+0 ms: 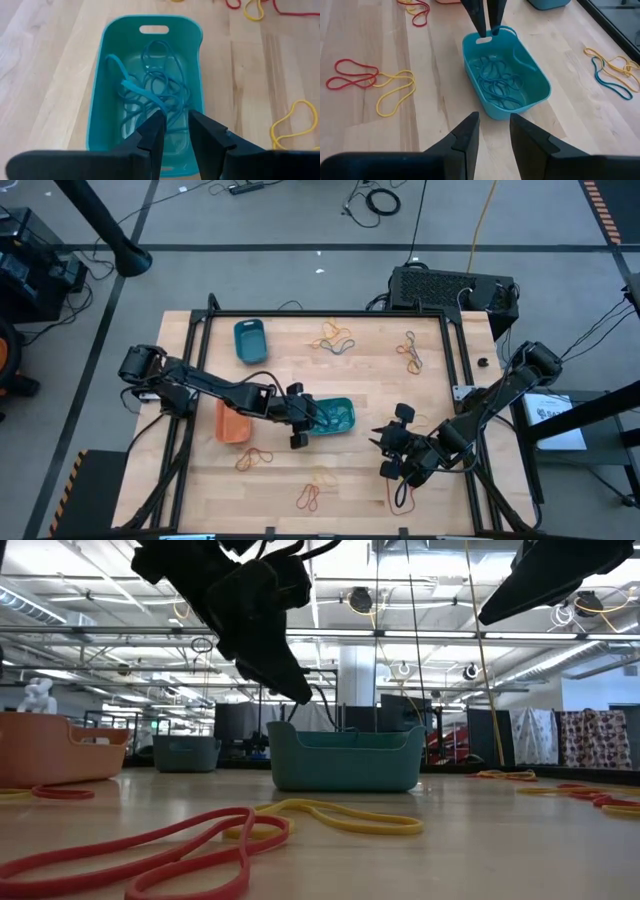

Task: Sort rubber bands into baskets
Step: Put the blue rubber band into the green bin

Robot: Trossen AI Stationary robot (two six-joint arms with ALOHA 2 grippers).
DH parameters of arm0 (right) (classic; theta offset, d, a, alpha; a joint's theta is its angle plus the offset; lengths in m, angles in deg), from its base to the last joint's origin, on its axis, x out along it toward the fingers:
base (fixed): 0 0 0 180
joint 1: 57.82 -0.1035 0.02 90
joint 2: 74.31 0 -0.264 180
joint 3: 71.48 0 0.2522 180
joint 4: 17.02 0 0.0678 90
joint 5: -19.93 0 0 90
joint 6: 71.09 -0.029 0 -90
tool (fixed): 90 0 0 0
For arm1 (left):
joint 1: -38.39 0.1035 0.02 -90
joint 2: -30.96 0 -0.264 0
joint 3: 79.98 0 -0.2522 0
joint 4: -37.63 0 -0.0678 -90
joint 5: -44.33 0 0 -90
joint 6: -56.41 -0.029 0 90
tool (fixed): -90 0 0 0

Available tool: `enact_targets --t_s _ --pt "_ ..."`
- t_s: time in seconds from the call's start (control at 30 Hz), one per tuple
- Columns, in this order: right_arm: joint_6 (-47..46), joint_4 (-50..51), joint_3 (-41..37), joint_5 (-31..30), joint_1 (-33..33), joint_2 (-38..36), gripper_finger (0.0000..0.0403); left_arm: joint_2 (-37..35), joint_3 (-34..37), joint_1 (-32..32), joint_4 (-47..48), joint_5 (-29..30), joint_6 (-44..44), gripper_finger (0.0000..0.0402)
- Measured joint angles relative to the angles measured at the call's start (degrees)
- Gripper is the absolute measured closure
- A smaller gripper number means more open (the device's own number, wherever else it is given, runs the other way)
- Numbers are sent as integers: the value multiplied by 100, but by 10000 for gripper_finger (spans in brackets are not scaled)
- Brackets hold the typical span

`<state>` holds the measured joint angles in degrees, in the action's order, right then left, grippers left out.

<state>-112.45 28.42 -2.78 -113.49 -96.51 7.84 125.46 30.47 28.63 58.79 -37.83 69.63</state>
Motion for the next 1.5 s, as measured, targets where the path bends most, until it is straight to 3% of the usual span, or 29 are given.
enact_targets --t_s 0.47,0.73,0.83,1.0,1.17,1.37,1.5 --pt "-283 41 0 12 172 -58 300 24 0 -36 84 -14 -656 303" --pt "-432 773 0 481 776 -497 300 24 -69 121 214 239 -617 226" --pt "-551 1368 0 676 1258 -830 301 22 -497 219 939 256 -619 203" --pt "-501 2217 0 1273 2368 -1377 316 42 -1323 359 2032 -105 -614 199" --pt "46 2505 0 1614 3513 -1686 333 43 -1649 326 2142 -635 -613 199" --pt "767 2320 0 2213 4481 -1721 342 138 -1652 251 2313 -601 -613 199" --pt "947 2156 0 2699 5071 -1612 342 143 -1655 262 2423 -281 -608 199"
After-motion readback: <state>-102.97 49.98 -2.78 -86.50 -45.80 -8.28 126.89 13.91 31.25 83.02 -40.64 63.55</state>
